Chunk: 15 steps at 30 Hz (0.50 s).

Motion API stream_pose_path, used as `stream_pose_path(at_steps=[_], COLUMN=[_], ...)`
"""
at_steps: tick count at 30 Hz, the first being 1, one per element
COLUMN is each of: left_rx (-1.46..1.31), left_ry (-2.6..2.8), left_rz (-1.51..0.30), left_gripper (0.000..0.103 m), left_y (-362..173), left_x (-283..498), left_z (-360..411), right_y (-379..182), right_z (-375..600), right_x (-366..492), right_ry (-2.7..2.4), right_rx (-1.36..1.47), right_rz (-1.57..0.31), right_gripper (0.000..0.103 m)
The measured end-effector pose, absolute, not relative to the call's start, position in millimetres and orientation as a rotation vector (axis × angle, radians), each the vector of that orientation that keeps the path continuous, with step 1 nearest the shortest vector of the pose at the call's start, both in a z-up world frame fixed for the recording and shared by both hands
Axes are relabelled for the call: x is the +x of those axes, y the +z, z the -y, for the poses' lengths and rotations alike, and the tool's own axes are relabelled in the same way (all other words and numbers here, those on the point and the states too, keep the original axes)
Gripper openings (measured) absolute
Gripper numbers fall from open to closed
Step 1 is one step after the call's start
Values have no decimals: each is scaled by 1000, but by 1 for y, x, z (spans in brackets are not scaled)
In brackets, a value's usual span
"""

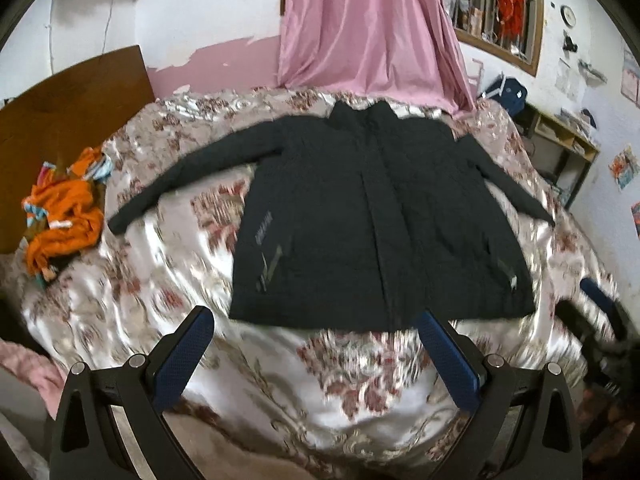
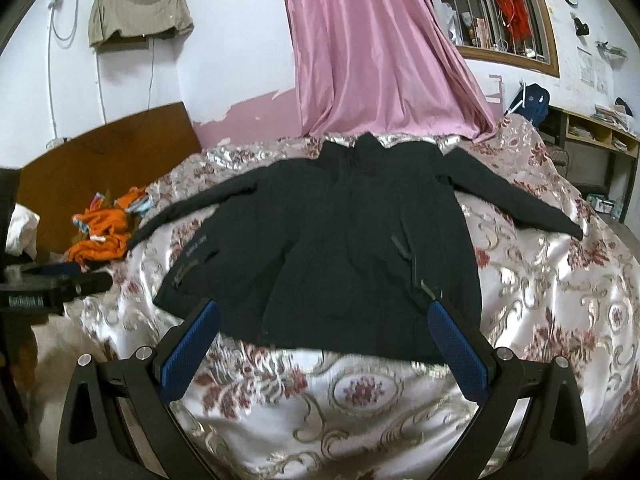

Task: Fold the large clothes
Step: 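Lower both tools toward the jacket's hem and sleeves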

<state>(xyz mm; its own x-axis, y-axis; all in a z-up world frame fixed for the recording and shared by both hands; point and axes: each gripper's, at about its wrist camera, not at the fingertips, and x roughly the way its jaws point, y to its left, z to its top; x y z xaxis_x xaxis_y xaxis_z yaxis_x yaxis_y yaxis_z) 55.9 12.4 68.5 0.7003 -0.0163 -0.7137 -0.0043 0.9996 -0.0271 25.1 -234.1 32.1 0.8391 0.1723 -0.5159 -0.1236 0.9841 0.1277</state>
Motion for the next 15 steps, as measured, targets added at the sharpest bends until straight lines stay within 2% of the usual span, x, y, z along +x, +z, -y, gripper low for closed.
stream_pose_path(at_steps=[10, 15], left_rx=[6, 90], left_ry=[-56, -57], left_rz=[-656, -626], left_gripper=[103, 103], left_y=[220, 269], left_x=[107, 145], left_z=[11, 36], right_y=[103, 148], right_z=[253, 260], right_x=[76, 112], right_ry=[165, 183], right_rx=[79, 71], right_rz=[-555, -591], right_gripper=[102, 102])
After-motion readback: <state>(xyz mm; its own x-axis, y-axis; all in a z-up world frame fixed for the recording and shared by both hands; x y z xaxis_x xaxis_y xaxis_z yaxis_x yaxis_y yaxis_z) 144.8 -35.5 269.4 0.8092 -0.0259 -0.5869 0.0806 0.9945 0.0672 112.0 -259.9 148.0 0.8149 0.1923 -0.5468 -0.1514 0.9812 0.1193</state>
